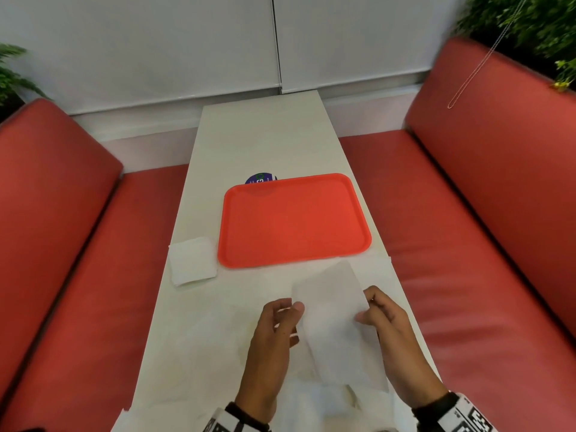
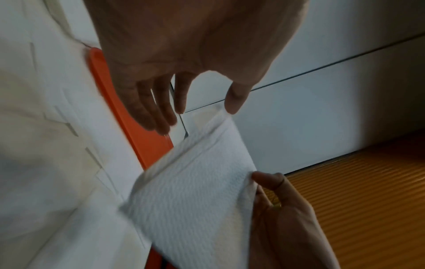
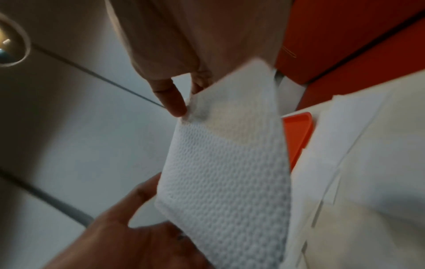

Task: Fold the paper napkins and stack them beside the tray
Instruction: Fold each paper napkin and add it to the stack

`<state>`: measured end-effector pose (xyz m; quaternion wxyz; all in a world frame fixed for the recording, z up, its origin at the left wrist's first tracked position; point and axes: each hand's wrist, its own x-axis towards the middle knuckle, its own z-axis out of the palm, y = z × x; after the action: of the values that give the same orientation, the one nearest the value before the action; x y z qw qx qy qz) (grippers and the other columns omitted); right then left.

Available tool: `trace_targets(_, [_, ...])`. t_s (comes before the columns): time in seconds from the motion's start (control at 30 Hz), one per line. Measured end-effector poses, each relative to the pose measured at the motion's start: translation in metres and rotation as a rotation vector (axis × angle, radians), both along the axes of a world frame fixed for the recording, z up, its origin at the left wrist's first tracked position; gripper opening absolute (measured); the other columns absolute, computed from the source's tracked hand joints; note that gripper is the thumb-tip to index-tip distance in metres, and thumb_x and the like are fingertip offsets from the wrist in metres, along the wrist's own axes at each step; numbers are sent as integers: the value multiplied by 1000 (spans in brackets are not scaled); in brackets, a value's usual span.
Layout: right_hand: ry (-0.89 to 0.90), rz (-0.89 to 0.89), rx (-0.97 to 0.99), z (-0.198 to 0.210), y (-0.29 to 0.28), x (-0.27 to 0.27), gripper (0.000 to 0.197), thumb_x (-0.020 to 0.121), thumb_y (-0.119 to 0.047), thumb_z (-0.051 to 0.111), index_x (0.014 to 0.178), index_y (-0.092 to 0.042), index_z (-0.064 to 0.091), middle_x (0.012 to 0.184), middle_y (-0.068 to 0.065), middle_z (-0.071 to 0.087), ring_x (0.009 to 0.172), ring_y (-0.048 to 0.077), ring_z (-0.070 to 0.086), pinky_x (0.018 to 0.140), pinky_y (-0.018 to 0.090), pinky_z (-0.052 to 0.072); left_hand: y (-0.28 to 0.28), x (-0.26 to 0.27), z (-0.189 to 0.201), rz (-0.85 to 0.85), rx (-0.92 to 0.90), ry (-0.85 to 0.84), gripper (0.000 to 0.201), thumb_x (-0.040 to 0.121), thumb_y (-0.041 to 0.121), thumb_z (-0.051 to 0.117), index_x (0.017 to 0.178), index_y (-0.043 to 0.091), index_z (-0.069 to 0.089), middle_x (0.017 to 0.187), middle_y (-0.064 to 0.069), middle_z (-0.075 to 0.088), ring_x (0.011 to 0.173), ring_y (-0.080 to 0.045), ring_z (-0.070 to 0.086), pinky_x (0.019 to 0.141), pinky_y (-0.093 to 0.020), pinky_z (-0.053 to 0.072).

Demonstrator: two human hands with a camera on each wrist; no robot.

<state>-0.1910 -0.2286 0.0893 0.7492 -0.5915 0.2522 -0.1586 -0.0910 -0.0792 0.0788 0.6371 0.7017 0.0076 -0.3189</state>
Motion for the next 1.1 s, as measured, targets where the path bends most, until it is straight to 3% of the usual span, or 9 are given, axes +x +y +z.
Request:
trace_targets(0.17, [30, -36, 165, -4, -2, -2, 13, 93, -2, 58, 83, -9, 61, 88, 6, 67, 80, 18, 61, 72, 31, 46, -1, -3, 11, -195, -148, 50, 29, 93, 32, 65, 114, 13, 74, 114, -5, 77, 109, -29, 71, 96, -47, 56])
trace_targets(0.33, [95, -101, 101, -10, -6, -8, 17, 91, -11, 68, 83, -4, 54, 88, 7, 57, 79, 22, 56, 68, 39, 38, 2, 2, 19, -293, -112, -127, 31, 84, 33, 71, 113, 21, 74, 109, 3, 78, 103, -19, 74, 90, -40, 59])
trace_targets(0.47, [79, -98, 109, -7, -8, -12, 15, 87, -16, 71, 89, -5, 62, 85, 10, 55, 81, 24, 61, 68, 38, 47, 4, 6, 18, -286, -108, -197, 21, 90, 15, 71, 110, 19, 76, 106, -1, 79, 99, -22, 75, 79, -26, 57])
trace_targets(0.6, [1, -28, 169, -2, -9, -16, 12, 90, -9, 63, 91, -10, 76, 98, 11, 71, 91, 25, 68, 78, 40, 56, 5, 10, 20, -272, -231, -146, 18, 89, 11, 67, 102, 14, 79, 108, -17, 75, 99, -29, 73, 84, -37, 58])
trace_targets(0.7, [-17, -6, 126, 0, -10, -18, 24, 94, -4, 56, 100, -11, 79, 111, 14, 72, 95, 27, 69, 81, 40, 55, 6, 9, 21, -343, -236, -166, 20, 88, 15, 65, 103, 21, 79, 113, -12, 74, 106, -29, 71, 90, -41, 56])
trace_targets(0.8, [-41, 16, -53, 0, -13, -21, 26, 95, -1, 59, 98, -15, 81, 98, 14, 65, 92, 34, 62, 74, 38, 48, 6, 8, 21, -447, -160, -388, 30, 89, 8, 73, 105, 34, 73, 117, 8, 69, 109, -16, 69, 89, -24, 54])
trace_targets(0.9, [-67, 56, -113, 3, -15, -24, 37, 96, 6, 53, 95, -17, 82, 87, 9, 62, 83, 19, 62, 70, 23, 44, 5, 6, 19, -469, -182, -580, 37, 76, 14, 72, 111, 28, 72, 124, 1, 64, 116, -22, 66, 92, -24, 54])
trace_targets(1.03, [-70, 55, 8, 8, -15, -22, 40, 99, 7, 45, 90, -8, 81, 91, 14, 59, 81, 18, 60, 64, 22, 45, 1, 6, 18, -338, -265, -483, 21, 79, 5, 68, 87, 19, 80, 108, -4, 73, 105, -17, 68, 83, -21, 52])
trace_targets(1.1, [-77, 45, 104, 8, -16, -20, 41, 98, 8, 40, 86, 0, 78, 91, 11, 61, 79, 16, 63, 62, 19, 48, 1, 7, 16, -306, -244, -445, 32, 86, -2, 59, 78, 21, 80, 103, 0, 74, 101, -14, 69, 80, -19, 51])
